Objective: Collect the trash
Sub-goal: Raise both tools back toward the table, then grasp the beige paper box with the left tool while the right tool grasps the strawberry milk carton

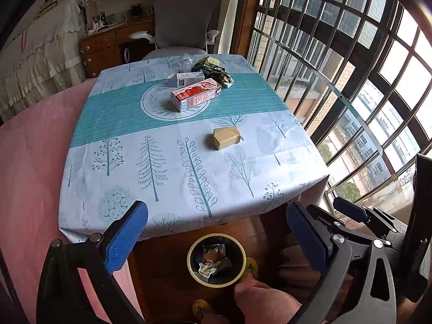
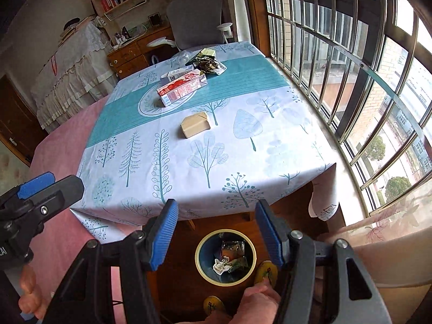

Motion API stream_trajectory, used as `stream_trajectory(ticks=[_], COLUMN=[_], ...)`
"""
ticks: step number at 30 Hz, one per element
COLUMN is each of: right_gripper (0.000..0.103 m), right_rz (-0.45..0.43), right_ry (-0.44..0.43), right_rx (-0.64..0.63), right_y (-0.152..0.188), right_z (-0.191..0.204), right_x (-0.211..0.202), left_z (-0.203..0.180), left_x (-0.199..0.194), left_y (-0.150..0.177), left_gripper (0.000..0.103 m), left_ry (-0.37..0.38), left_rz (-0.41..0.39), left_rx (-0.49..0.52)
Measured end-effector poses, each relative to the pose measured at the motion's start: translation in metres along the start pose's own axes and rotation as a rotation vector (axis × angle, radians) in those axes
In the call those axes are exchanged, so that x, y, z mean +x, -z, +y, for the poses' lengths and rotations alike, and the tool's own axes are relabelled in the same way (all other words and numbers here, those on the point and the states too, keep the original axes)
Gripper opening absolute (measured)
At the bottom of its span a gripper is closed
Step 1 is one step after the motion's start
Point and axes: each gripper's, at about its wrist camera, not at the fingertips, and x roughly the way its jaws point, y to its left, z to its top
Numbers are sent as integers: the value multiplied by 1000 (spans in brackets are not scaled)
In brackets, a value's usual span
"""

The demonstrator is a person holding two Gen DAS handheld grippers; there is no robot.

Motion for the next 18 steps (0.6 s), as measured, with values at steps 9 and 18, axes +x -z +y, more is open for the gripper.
stream_trajectory(ticks=[9, 18], right_gripper=[60, 60], right_rz=[-43, 53], right_ry=[7, -43], right_rx=[-86, -193], right_y=[-92, -166], right_z=[-25, -54], right_x=[60, 157], left_z=[-8, -10], left_x=[74, 197], left_y=[-58, -96], left_gripper=[102, 102], left_ry=[-100, -105], left_rz=[15, 178], left_rx=[-72, -275])
